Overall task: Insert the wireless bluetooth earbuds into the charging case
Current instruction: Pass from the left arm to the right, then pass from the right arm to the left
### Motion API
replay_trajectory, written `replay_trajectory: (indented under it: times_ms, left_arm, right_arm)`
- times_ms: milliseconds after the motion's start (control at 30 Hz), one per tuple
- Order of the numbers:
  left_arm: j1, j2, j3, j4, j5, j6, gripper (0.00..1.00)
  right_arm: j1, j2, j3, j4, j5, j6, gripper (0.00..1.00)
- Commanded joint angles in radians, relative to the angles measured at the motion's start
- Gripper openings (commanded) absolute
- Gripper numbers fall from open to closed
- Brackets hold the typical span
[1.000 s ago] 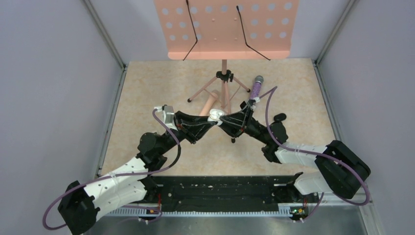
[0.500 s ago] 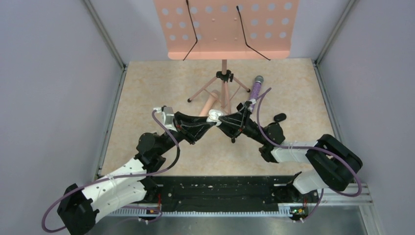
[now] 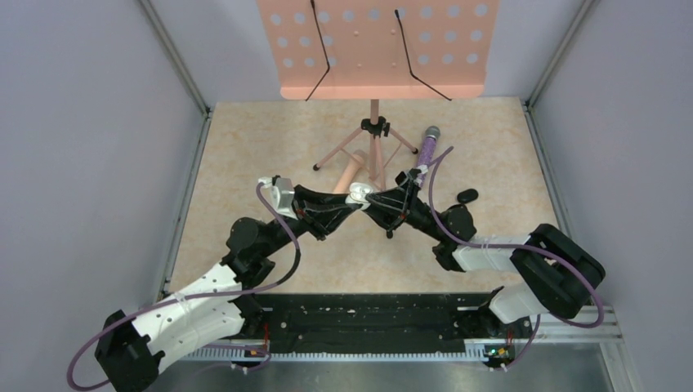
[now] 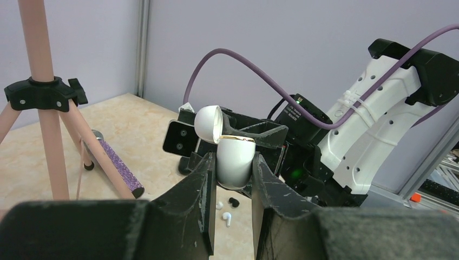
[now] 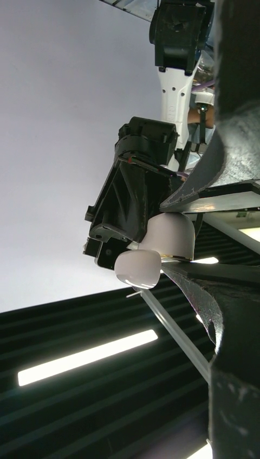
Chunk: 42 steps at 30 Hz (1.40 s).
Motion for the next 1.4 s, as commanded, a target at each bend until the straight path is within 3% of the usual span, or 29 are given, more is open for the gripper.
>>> replay_trajectory:
  times_ms: [0,200,433,567,767,933,1000,1167,1267,1367]
  left_arm:
    - [-0.003,-0.010,0.035,-0.070,0.024,0.020,0.18]
    - [-0.003,-0.021,0.037,-0.102,-0.011,0.019,0.53]
    - [-0.003,-0.025,0.038,-0.119,-0.044,0.018,0.72]
    - [-0.003,-0.052,0.084,-0.237,-0.061,0.035,0.98]
    - [-0.003,-0.155,0.208,-0.566,0.053,0.064,0.99]
    - [-0.002,-0.149,0.410,-0.939,-0.032,0.074,0.99]
    - [-0.001,-0.101,0.512,-1.071,-0.088,0.048,0.99]
    - [0.003,0.157,0.783,-1.344,0.066,0.081,0.99]
    - [0.017,0.262,0.871,-1.428,0.092,0.097,0.99]
    - [0.097,0.309,0.862,-1.390,0.280,0.069,0.98]
  right_arm:
    - [0.008,-0.020,0.003,0.114,0.019,-0.011,0.00]
    - [0.008,-0.038,0.003,0.062,0.012,-0.038,0.00]
    - [0.007,-0.056,-0.002,0.030,0.013,-0.061,0.00]
    - [-0.013,-0.105,-0.015,-0.084,-0.011,-0.130,0.00]
    - [-0.113,-0.255,-0.005,-0.490,-0.105,-0.356,0.00]
    - [-0.238,-0.386,0.094,-0.954,-0.215,-0.685,0.00]
    - [-0.280,-0.396,0.154,-1.131,-0.277,-0.880,0.00]
    - [-0.307,-0.377,0.321,-1.541,-0.382,-1.337,0.00]
    - [-0.307,-0.353,0.378,-1.650,-0.441,-1.495,0.00]
    - [-0.306,-0.338,0.409,-1.707,-0.478,-1.592,0.00]
